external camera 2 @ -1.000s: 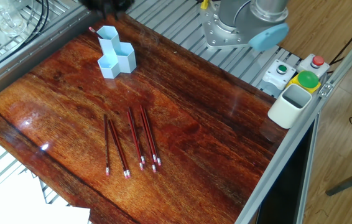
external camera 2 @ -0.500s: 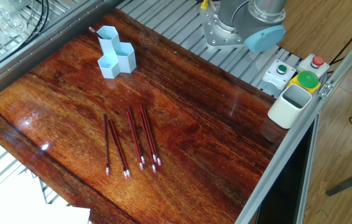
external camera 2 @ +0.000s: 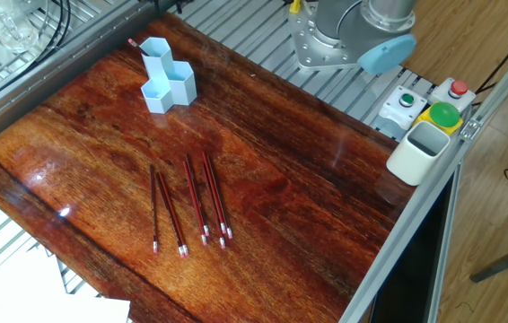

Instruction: Put the pen into the pen holder

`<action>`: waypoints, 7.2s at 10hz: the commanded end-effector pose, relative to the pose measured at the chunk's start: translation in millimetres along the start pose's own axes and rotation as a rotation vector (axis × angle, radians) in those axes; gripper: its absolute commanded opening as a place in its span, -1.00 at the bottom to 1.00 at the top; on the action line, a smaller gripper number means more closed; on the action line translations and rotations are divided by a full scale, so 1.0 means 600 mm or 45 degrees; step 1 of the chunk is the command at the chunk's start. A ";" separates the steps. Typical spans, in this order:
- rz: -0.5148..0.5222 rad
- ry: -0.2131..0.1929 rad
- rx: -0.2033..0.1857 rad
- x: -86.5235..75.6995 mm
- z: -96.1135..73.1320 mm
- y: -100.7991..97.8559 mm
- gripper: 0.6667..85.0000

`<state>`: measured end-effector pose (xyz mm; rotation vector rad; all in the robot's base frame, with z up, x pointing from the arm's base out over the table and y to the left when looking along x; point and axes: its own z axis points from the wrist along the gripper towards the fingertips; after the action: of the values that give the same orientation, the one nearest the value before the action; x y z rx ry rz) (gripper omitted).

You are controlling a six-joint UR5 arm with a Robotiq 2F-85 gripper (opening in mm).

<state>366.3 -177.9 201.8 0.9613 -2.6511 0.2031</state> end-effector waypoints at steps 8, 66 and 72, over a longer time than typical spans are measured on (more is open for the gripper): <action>-0.004 0.012 -0.023 0.010 0.001 0.005 0.00; -0.139 0.210 0.016 -0.616 0.111 0.169 -0.23; -0.122 0.199 0.000 -0.623 0.117 0.182 -0.23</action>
<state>552.3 107.6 8.7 1.0369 -2.4474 0.2684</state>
